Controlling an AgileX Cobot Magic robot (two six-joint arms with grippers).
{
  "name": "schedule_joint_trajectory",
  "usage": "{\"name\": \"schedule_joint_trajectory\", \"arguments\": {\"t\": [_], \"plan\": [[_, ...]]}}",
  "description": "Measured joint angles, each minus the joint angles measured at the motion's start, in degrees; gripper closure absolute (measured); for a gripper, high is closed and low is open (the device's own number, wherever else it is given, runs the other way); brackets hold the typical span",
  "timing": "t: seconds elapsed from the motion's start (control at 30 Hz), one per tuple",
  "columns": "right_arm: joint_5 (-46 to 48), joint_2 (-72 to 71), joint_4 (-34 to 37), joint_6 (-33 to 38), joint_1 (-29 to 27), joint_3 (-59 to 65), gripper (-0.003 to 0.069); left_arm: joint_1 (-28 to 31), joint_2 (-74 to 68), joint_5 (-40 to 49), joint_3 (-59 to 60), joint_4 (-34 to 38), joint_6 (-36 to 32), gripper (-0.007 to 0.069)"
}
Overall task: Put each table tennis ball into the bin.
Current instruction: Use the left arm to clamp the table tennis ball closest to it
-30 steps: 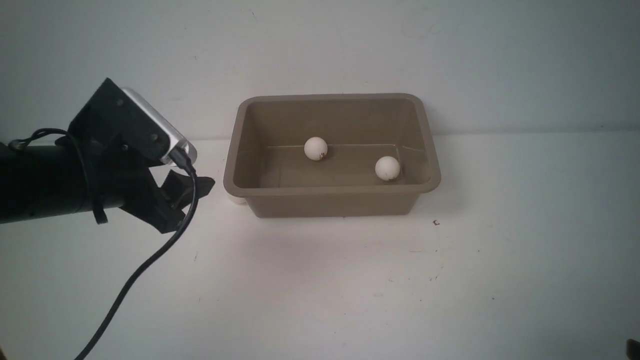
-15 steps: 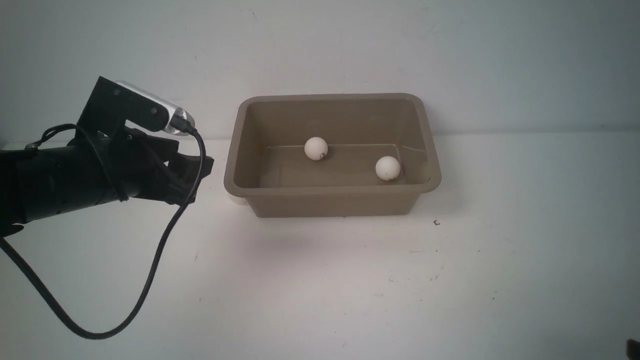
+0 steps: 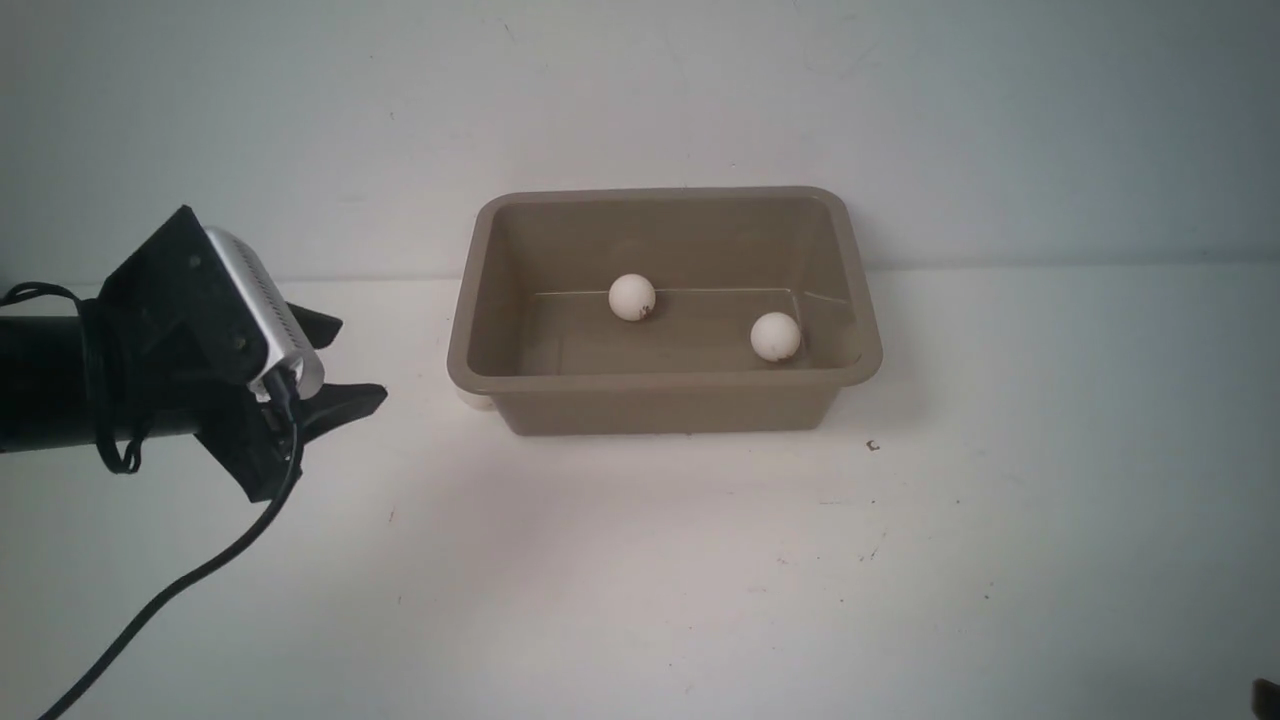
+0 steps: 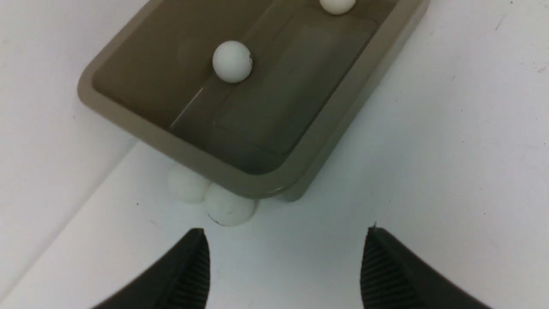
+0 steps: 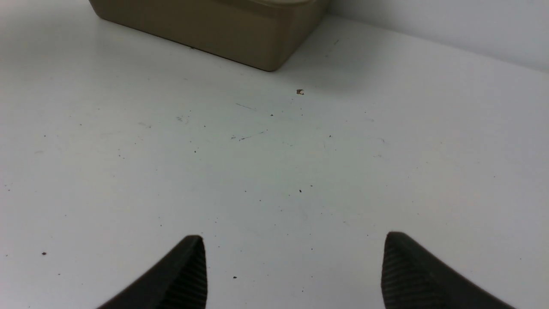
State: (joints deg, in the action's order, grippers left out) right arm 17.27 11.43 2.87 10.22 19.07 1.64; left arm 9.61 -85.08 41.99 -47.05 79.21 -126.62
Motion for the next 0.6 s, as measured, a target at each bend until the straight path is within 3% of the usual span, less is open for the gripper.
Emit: {"name": "schedule_joint_trajectory", "arguments": {"t": [0.23,0.6], "plan": [[0.05,0.0,0.0,0.0,0.0,0.0,0.0162,0.22,-6.75,1.2,-1.33,7.77,-9.81,0.0198],[0.05,0.0,0.0,0.0,0.0,0.0,0.0162,0.4,-20.22,1.15,-12.2,8.06,-10.63,0.0189]]}}
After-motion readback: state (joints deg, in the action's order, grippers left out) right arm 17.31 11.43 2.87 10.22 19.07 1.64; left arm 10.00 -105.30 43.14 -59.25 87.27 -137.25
